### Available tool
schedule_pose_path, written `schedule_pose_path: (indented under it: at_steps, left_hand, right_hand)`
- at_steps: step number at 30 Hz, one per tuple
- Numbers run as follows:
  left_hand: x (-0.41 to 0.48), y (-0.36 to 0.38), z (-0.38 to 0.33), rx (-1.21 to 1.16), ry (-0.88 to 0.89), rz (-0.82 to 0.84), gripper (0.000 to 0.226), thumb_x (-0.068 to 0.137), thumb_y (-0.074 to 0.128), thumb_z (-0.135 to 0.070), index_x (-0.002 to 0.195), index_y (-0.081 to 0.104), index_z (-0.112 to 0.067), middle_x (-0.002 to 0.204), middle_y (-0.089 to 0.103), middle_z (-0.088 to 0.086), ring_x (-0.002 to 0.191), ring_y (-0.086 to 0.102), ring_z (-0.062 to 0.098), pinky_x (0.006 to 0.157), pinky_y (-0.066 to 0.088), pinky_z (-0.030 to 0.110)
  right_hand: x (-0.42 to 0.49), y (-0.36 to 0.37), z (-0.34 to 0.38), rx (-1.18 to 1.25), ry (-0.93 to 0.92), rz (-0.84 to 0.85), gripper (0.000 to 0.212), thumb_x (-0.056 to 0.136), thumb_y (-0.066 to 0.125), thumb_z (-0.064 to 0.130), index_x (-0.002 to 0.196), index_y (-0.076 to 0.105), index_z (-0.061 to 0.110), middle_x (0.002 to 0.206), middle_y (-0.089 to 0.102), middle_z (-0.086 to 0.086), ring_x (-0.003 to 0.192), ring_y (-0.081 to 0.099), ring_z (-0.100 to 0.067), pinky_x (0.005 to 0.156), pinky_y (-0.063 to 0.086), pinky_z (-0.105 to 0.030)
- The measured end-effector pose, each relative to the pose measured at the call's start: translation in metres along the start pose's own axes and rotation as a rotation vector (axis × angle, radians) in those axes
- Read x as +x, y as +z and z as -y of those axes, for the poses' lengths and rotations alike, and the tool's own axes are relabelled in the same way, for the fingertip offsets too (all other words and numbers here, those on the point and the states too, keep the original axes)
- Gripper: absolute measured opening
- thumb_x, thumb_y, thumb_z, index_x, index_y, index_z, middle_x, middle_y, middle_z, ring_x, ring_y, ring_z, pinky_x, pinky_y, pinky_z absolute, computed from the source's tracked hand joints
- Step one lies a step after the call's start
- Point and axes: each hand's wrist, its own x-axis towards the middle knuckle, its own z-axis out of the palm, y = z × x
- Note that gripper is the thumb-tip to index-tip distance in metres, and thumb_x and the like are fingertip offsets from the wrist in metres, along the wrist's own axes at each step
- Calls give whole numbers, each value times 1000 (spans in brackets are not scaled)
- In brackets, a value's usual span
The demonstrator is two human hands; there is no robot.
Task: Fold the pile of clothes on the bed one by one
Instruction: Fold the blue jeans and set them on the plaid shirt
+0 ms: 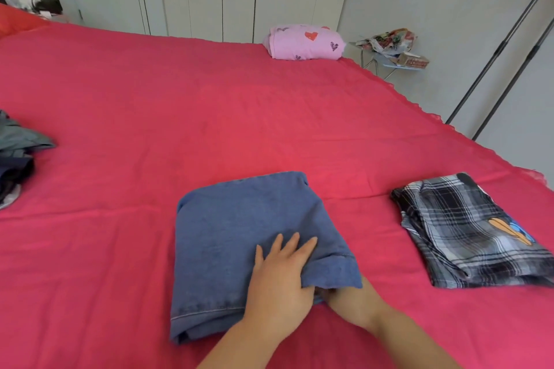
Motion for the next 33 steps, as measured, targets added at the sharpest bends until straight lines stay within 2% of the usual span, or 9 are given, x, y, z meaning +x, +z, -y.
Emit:
schedule_pose_path:
  at_steps: [3, 6, 8, 11, 13, 16, 22, 26, 33]
  left_hand:
    - [7, 9, -2, 276, -15, 175, 69, 89, 36, -53, 148, 5, -33, 158, 5, -1, 145, -6, 24, 113, -10, 52]
    - [8, 2, -3, 304, 15, 325, 93, 80, 49, -66, 148, -3, -31, 158, -7, 3, 143, -15, 28, 110, -15, 56]
    - [5, -15, -3, 224, 16, 396, 102, 71, 55, -72, 148, 2, -33, 158, -7, 0, 143, -17, 25, 111, -14, 56]
    - [-1, -40, 15, 107, -52, 124, 95, 65, 38, -83, 146, 19, -37, 157, 6, -8, 145, -5, 17, 116, -3, 49]
    - [-9, -46, 42, 151, -191, -149, 96, 62, 16, -83, 146, 19, -35, 157, 12, -4, 145, 5, 20, 116, 8, 45]
    - [-25, -40, 83, -31, -522, -208, 79, 83, 33, -69, 148, 7, -34, 157, 6, 4, 143, 13, 29, 115, 17, 43]
    - [-23, -40, 101, -421, -579, -277, 75, 84, 56, -52, 147, 21, -32, 144, 39, 12, 131, 38, 30, 107, 31, 38]
    - [-26, -54, 103, -714, -560, -237, 77, 81, 68, -37, 146, 26, -32, 147, 38, 2, 133, 38, 20, 105, 31, 30]
    - [-19, -70, 88, -808, -484, -355, 75, 80, 72, -18, 144, 34, -21, 144, 42, 2, 127, 43, 16, 101, 34, 24]
  right_hand:
    - [-13, -18, -19, 75, -33, -194, 26, 81, 57, 16, 95, 72, 32, 80, 67, 20, 77, 58, 8, 71, 47, -13]
    - [-7, -39, -25, 238, 78, -413, 35, 86, 54, 7, 81, 70, 38, 100, 72, 9, 94, 66, -9, 91, 49, -31]
    - [2, -47, -10, 416, 40, -442, 22, 92, 52, 16, 100, 67, 31, 114, 68, -2, 105, 63, -16, 101, 44, -39]
    - [24, -43, 20, 376, -12, -272, 38, 97, 45, 28, 131, 52, 12, 132, 53, 2, 126, 47, -14, 112, 30, -36]
    - [40, -20, 28, 97, -24, -188, 50, 99, 37, 35, 142, 37, 10, 142, 43, 0, 133, 38, -18, 111, 27, -29]
    - [44, 19, 20, -348, 108, -244, 59, 97, 28, 47, 149, 18, 20, 148, 34, -4, 133, 33, -27, 106, 30, -38]
    - [46, -1, 19, -103, 79, -135, 62, 94, 41, 46, 148, 18, 26, 145, 41, -7, 133, 38, -22, 108, 30, -31]
    - [41, -9, 28, 32, 75, -79, 68, 89, 53, 43, 148, 21, 28, 149, 35, 6, 136, 35, -15, 111, 27, -28]
    - [30, -23, 38, 84, 10, -245, 68, 87, 62, 24, 146, 28, 18, 147, 39, 1, 134, 38, -15, 106, 29, -23]
